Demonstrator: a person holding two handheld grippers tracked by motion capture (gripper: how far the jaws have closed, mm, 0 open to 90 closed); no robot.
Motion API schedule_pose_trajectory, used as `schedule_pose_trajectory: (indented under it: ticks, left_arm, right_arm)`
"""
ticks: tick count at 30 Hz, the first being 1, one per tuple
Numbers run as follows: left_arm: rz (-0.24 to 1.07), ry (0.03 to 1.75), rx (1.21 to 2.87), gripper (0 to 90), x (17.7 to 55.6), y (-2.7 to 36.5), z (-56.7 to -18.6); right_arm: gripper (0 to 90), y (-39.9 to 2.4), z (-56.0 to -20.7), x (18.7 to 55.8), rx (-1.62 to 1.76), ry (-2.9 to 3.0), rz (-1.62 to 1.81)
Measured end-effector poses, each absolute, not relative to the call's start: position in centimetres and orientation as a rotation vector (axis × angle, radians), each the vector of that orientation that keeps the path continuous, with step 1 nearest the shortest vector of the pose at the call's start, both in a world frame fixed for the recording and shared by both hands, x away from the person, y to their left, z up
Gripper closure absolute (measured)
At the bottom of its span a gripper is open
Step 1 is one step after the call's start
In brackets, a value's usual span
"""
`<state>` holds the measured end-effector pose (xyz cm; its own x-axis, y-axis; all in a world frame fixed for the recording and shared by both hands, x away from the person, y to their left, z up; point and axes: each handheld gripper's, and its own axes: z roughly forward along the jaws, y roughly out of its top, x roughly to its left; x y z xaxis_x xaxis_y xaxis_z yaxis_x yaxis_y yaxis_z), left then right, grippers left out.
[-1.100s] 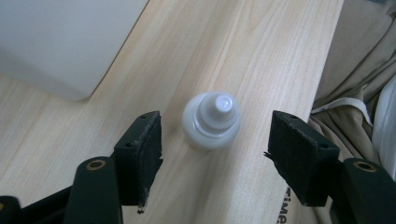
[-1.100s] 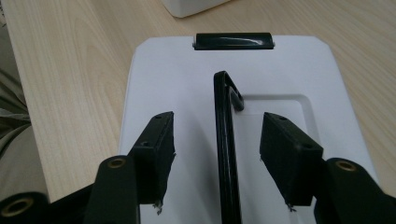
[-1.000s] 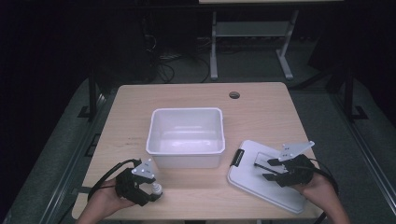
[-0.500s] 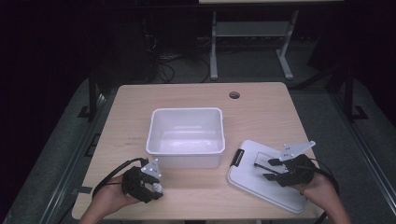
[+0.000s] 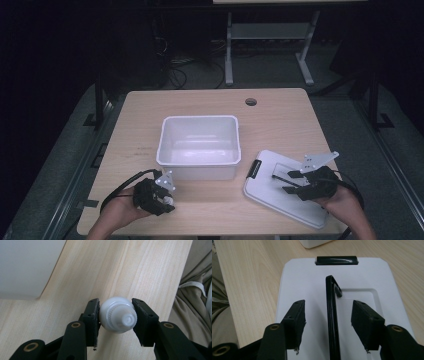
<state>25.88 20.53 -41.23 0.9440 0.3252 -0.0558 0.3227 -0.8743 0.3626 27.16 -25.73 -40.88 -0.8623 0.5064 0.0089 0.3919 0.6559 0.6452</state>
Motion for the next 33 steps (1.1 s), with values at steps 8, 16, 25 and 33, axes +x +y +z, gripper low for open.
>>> schedule_pose_trajectory:
  ticks: [8,16,25,33]
  left_arm:
    - [0.009,0.478,2.694,59.7,25.7,21.0,-40.7]
    - [0.040,0.475,2.667,59.7,25.4,21.7,-38.6]
    - [0.055,0.480,2.643,59.6,25.4,23.1,-36.4]
    - [0.079,0.493,2.633,59.7,25.6,24.0,-34.5]
  right_arm:
    - [44.4,-25.8,-40.9,27.2,0.740,2.699,0.990]
    - [44.4,-25.8,-40.8,27.1,0.748,2.695,0.992]
    - [44.5,-25.8,-40.7,27.0,0.742,2.699,0.985]
    - [44.5,-25.7,-40.6,27.0,0.739,2.700,0.980]
